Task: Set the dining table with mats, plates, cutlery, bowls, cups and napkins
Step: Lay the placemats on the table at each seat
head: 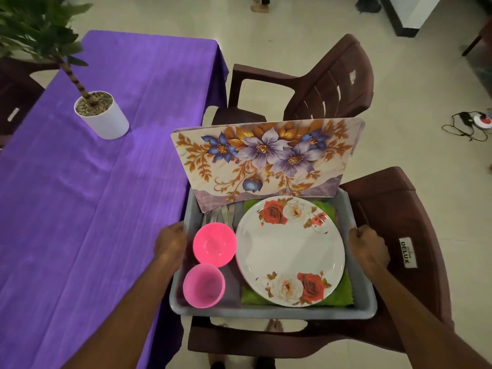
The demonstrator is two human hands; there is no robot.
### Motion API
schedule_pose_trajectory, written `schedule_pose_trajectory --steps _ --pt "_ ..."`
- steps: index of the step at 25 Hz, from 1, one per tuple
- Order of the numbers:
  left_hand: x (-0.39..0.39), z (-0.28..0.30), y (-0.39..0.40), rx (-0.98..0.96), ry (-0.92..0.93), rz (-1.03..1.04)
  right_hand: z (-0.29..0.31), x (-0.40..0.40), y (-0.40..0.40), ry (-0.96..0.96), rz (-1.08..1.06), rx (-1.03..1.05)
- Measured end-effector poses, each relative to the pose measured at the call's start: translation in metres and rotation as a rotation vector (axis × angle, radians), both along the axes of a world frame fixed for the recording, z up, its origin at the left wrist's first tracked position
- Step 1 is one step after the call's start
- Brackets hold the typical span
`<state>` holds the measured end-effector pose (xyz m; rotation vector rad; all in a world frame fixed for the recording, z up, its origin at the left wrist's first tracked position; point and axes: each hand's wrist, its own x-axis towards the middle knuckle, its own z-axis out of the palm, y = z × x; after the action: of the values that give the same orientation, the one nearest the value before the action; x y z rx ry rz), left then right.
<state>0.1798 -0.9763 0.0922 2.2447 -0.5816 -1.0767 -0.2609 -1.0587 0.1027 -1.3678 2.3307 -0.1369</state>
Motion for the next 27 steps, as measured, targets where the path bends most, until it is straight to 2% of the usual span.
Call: schedule_pose_trajectory --steps 5,11,15,21,27 --pt "-0.025 0.0 -0.002 0.052 -0.171 -0.071 -0.016 -0.01 -0.003 -0.018 -0.011 -0.011" --pt "-0.038 -0.049 0.005 0.12 -0.173 -0.049 -0.036 -0.021 -0.011 -0.009 0.024 0.001" --pt "-0.034 -0.075 0.002 0.115 -0.118 0.035 -0.059 -0.015 -0.013 -0.029 0.029 0.036" --pt "-0.014 -0.107 -0.008 0.059 0.067 0.127 -0.109 0.001 -0.01 -0.071 0.046 0.076" --pt "-0.009 -0.128 -0.017 0.037 0.122 0.201 -0.144 0.008 -0.013 -0.097 0.059 0.105"
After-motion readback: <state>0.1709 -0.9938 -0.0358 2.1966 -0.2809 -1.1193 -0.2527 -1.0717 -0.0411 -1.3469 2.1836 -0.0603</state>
